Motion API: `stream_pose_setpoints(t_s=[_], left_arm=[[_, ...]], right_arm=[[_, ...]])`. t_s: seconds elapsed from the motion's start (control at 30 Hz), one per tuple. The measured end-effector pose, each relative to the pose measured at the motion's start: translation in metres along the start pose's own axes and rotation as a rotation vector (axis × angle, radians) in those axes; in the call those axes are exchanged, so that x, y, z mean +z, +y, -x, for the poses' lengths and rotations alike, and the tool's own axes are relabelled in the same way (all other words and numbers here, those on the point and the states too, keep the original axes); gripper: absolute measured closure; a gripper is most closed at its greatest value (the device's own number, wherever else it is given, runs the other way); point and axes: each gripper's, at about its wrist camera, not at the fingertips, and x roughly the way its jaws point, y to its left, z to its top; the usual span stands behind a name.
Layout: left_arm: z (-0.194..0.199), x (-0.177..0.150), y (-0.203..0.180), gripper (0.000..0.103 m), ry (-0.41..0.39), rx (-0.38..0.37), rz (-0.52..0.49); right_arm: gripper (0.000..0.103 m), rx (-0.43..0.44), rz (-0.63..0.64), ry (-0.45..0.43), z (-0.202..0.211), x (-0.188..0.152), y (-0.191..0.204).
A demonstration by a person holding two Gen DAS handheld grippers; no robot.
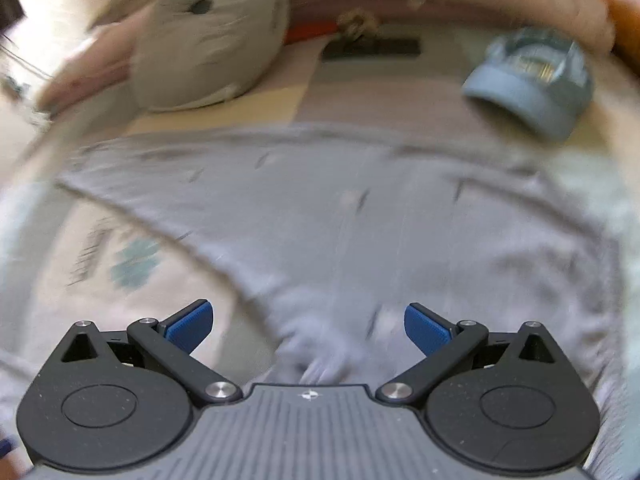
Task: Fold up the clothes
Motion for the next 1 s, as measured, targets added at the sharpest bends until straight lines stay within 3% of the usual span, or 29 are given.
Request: stream_pose_setpoints(t_s=[0.13, 0.33, 0.43, 0.57, 0.7, 0.83, 1.0], left_arm=[[-0.002, 0.0, -0.009, 0.001, 0.008, -0.012, -0.02], [0.001, -0.003, -0.014, 0.001, 0.018, -0.017, -0.033], [0.006, -0.002, -0.014, 0.001, 0.015, -0.004, -0.038], [0.008, -0.002, -0.01, 0.001, 0.013, -0.007, -0.037], [0.006, 0.002, -0.006, 0.001, 0.002, -0.006, -0.052], [-0.005, 0.007, -0.003, 0.001, -0.016, -0.021, -0.036], [-0.021, 0.004, 0.0, 0.001, 0.004, -0.029, -0.013]], right_arm=[[0.0, 0.114, -0.043, 0.039, 0.004, -0.015, -0.005], [0.0, 0.184, -0.061, 0.093, -0.032, -0.02, 0.01], [0.0, 0.193, -0.076, 0.056, -0.038, -0.019, 0.008], [0.0, 0.221, -0.095, 0.036, -0.011, -0.027, 0.002], [0.0, 0.11, -0.012, -0.014, 0.03, -0.055, 0.0], [0.0, -0.075, 0.078, -0.08, 0.062, -0.107, -0.002], [0.0, -0.203, 0.155, -0.053, 0.051, -0.172, 0.004]])
